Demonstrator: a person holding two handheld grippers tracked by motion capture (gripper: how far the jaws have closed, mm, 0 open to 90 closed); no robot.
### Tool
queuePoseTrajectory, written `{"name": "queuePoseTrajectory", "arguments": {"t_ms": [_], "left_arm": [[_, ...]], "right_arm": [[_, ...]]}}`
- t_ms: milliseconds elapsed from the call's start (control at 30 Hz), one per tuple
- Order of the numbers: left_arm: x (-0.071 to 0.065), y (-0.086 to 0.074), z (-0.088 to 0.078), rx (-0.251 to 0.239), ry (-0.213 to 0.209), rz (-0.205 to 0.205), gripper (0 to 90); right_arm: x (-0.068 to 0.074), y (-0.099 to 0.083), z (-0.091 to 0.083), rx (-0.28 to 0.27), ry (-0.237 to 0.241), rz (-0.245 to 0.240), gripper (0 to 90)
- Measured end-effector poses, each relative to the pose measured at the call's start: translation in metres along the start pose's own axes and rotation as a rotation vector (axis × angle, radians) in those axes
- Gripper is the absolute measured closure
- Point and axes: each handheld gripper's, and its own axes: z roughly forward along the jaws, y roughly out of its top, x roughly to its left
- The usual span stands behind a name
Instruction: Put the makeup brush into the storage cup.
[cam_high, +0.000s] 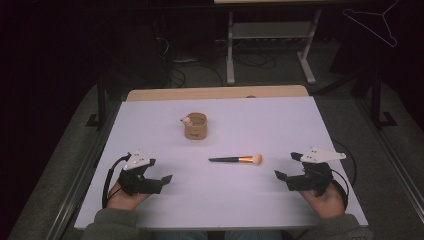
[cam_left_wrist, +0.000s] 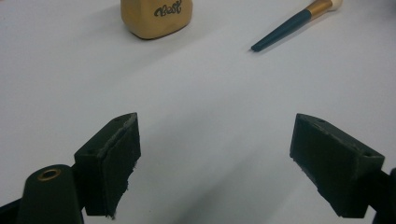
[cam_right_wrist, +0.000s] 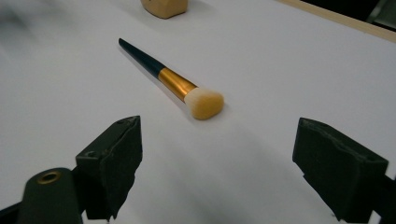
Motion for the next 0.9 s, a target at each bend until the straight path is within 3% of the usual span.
{"name": "queuePoseTrajectory", "arguments": {"t_ms": [367,900], "left_arm": [[0.002,0.000,-0.002,0.011,0.000,0.015,16.0],[0.000,0.000,0.000,0.007,-0.005,0.014,16.1]], "right_arm": [[0.002,0.006,0.002,0.005,0.018,-0.016,14.9],[-0.002,0.013,0.002,0.027,0.039,0.001,14.2]]}}
